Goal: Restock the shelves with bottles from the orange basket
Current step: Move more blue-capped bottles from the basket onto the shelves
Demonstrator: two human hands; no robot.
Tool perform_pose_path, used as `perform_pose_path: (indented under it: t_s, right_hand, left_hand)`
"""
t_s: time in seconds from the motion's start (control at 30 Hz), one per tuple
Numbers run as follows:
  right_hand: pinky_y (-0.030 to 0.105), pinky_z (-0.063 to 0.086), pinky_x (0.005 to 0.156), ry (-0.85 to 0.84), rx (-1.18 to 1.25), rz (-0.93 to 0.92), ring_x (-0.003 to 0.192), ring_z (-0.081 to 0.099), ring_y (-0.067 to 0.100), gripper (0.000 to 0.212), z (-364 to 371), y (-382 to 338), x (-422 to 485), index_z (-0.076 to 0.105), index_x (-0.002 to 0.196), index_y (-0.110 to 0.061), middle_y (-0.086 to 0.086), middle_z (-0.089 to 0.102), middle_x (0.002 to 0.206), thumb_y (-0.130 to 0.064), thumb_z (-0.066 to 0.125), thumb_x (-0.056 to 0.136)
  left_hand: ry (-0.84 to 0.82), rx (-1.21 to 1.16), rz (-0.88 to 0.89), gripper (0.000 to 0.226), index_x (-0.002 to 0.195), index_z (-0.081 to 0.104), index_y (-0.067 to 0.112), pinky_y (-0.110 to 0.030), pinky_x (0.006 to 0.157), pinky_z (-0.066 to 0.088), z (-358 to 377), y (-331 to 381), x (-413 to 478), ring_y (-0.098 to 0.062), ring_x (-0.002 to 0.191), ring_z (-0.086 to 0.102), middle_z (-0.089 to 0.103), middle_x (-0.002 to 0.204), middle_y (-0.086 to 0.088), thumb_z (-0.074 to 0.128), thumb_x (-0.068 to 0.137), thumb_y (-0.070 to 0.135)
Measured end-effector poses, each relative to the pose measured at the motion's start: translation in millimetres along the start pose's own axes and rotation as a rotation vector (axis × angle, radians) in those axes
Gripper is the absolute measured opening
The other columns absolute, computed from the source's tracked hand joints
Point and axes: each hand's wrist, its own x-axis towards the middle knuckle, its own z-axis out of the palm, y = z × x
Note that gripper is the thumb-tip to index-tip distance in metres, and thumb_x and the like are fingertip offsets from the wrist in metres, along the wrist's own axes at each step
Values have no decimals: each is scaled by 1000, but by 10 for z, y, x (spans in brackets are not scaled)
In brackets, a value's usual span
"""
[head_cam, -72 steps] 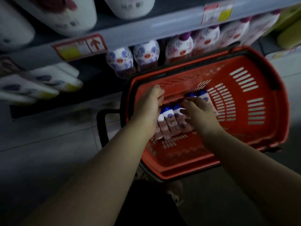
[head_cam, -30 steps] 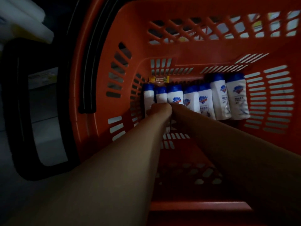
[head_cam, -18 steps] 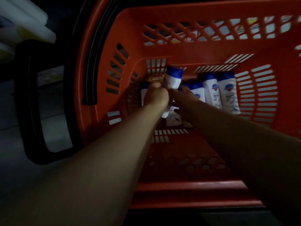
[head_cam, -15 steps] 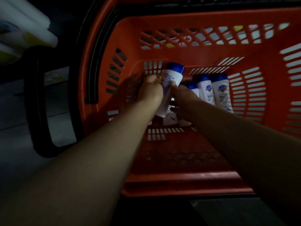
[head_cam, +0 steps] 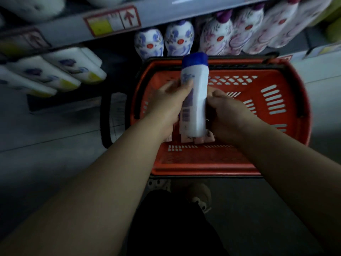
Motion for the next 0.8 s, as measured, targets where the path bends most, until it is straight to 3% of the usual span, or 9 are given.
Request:
perform_pose_path:
  t_s: [0.07,0.13,0.2,0.27,0.33,0.43,0.57,0.67,0.8]
  right_hand:
    - [39,53,81,-71,-21,-51,84,63,21,20,65,-176,-268,58,100,-15,8,67,92,-7,40,99]
    - [40,53,84,-140,-46,-69,87,61,22,19,149,-342,-548,59,99,-14,9,66,93,-8,41,98]
    - [37,55,78,-183,-81,-70,89,62,22,21,277,-486,-836,60,109,-10,11,66,98,-15,41,100]
    - [37,54,78,-198,-125,-70,92,62,23,30,443,-607,-1114,58,119,-7,14,66,107,-22,41,101]
    - [32,55,74,-221,-178,-71,85,64,17,27,628,-721,-1377,61,112,-11,8,69,99,-25,42,101]
    - [31,54,71,-265,-218,-100,81,62,12,22,885,-895,-1726,61,110,-15,1,67,93,-21,42,101]
    - [39,55,76,-321,-173,-120,89,62,16,30,1176,-1028,-2141,60,121,-20,2,68,97,-10,39,100]
    - [46,56,78,-354,-188,-159,93,63,19,35,1401,-1084,-2448,57,127,-21,5,68,102,-8,40,100]
    - [42,57,81,-377,-186,-197,99,63,21,29,1702,-1200,-2873,59,123,-11,8,67,108,-11,47,97]
  left_hand:
    - [-69,1,57,14,87,68,20,-40,86,55,-9,223,-236,-17,84,70,74,86,0,73,76,27]
    - [-163,-40,74,4,86,66,18,-32,75,54,-39,448,-473,-11,70,68,71,73,4,66,86,14]
    - [-237,-24,81,3,89,65,16,-32,71,53,-64,671,-724,-13,71,66,70,75,1,65,87,13]
    - [-230,-15,80,18,95,65,11,-37,76,53,-84,881,-947,-22,80,65,68,84,-9,71,79,16]
    - [-191,-50,58,25,96,64,8,-38,80,52,-148,1067,-1171,-27,84,63,65,89,-16,72,74,18]
    - [-175,-134,21,16,98,67,8,-36,79,55,-364,1334,-1452,-24,79,67,69,89,-14,62,89,21]
    - [-211,-121,23,39,125,59,7,-36,80,58,-732,1698,-1764,-28,102,68,68,114,-17,50,96,32]
    - [-217,-131,65,36,124,58,7,-33,71,60,-918,1995,-2060,-23,90,71,71,109,-15,50,96,28]
    - [-217,-112,144,26,115,62,10,-35,67,60,-1099,2389,-2512,-19,75,71,74,92,-10,52,95,24]
